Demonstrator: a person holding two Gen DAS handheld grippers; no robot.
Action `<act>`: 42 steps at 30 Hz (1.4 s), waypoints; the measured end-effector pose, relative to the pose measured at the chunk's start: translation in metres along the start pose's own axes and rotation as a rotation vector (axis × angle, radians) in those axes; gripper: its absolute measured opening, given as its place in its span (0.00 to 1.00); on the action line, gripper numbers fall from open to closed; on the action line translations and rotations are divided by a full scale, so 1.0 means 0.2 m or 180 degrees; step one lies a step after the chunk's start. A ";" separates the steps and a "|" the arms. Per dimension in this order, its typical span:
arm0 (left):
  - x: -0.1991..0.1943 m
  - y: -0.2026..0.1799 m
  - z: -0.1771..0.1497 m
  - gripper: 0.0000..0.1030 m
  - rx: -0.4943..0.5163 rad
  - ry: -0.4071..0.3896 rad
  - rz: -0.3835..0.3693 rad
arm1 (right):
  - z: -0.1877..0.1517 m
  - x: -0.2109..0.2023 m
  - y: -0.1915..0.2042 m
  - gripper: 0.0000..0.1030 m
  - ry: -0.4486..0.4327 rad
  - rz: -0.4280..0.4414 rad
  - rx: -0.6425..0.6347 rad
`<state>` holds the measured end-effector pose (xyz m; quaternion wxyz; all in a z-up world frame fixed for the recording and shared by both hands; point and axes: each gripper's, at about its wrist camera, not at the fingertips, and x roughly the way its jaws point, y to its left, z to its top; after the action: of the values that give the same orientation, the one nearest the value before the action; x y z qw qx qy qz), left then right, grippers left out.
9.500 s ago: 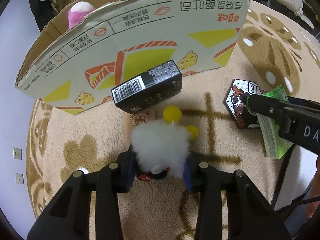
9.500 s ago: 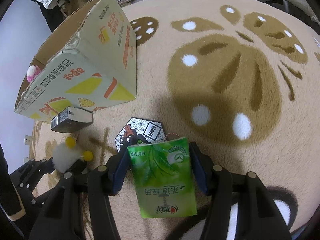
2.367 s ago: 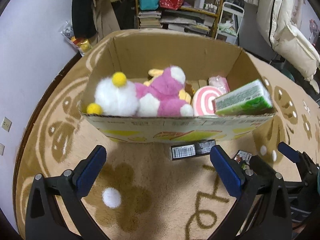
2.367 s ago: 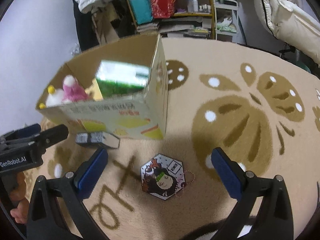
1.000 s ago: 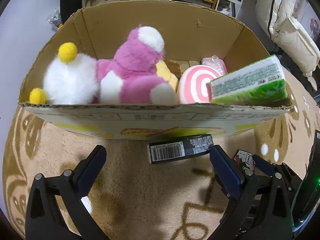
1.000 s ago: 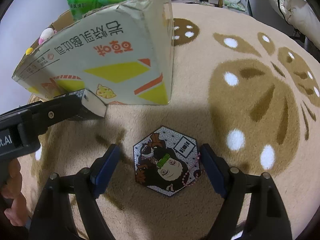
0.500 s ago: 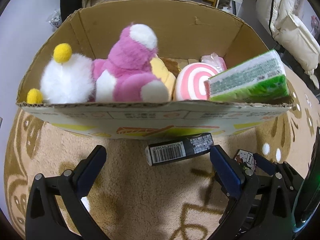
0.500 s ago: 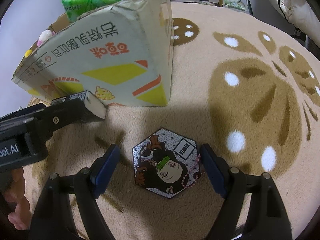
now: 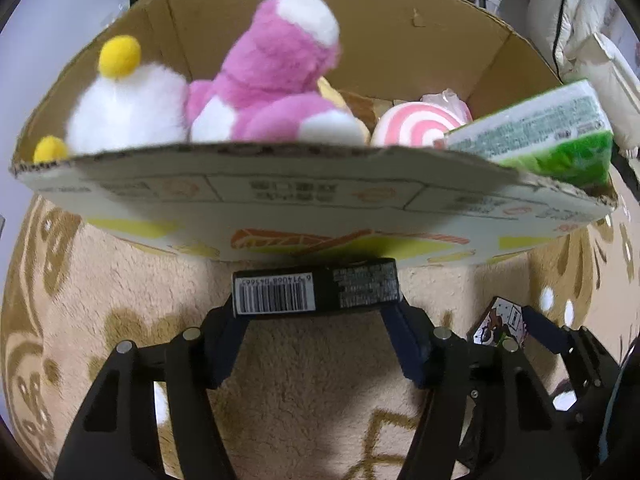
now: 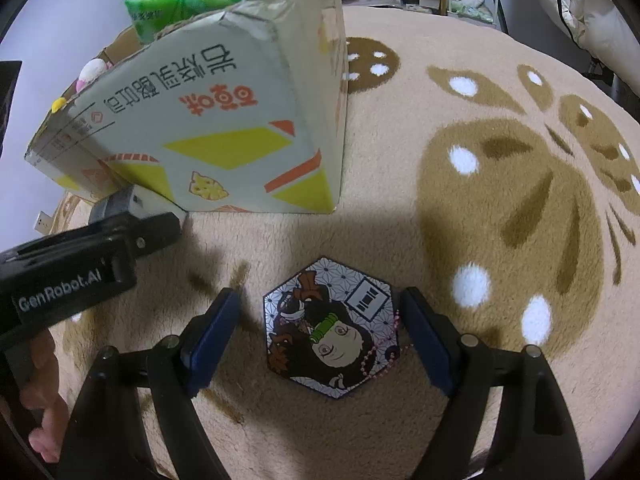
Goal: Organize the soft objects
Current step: 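Close the left tool on the black box while the right tool grasps the hexagonal badge, then lift the black box with the left tool while the right tool carries the badge over the box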
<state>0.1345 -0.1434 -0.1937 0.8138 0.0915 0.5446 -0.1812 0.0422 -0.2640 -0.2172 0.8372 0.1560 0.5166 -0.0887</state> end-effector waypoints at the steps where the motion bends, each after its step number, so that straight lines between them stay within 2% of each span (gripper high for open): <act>1: 0.00 -0.01 0.00 0.61 0.0041 -0.0015 0.0036 | 0.00 0.00 0.00 0.84 -0.0006 0.0004 0.0009; 7: -0.02 -0.02 -0.02 0.61 0.0105 0.0001 0.0155 | -0.02 -0.02 -0.02 0.68 -0.0015 -0.0083 0.0051; 11: -0.05 -0.03 -0.04 0.61 0.0111 0.0005 0.0170 | -0.02 -0.03 -0.02 0.67 -0.0044 -0.0088 0.0052; 15: -0.06 -0.05 -0.04 0.61 0.0162 -0.0021 0.0302 | -0.03 -0.03 -0.01 0.67 -0.0091 -0.0133 0.0035; 19: -0.09 -0.04 -0.06 0.61 0.0118 0.0004 0.0263 | -0.04 -0.05 0.01 0.66 -0.0122 -0.0125 0.0037; 24: -0.11 -0.03 -0.10 0.61 0.0193 -0.0002 0.0349 | -0.04 -0.08 0.01 0.66 -0.0140 -0.0109 0.0037; 33: -0.17 0.09 -0.15 0.61 0.0130 -0.0024 0.0324 | -0.03 -0.15 0.01 0.66 -0.0187 -0.0015 0.0027; 42: -0.25 0.19 -0.15 0.61 0.0122 -0.0109 0.0455 | -0.02 -0.37 0.08 0.66 -0.0550 0.0074 -0.0148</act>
<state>0.1059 -0.0879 -0.1607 0.8319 0.1425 0.5191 -0.1346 0.0112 -0.2483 -0.1490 0.8830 0.1343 0.4426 -0.0801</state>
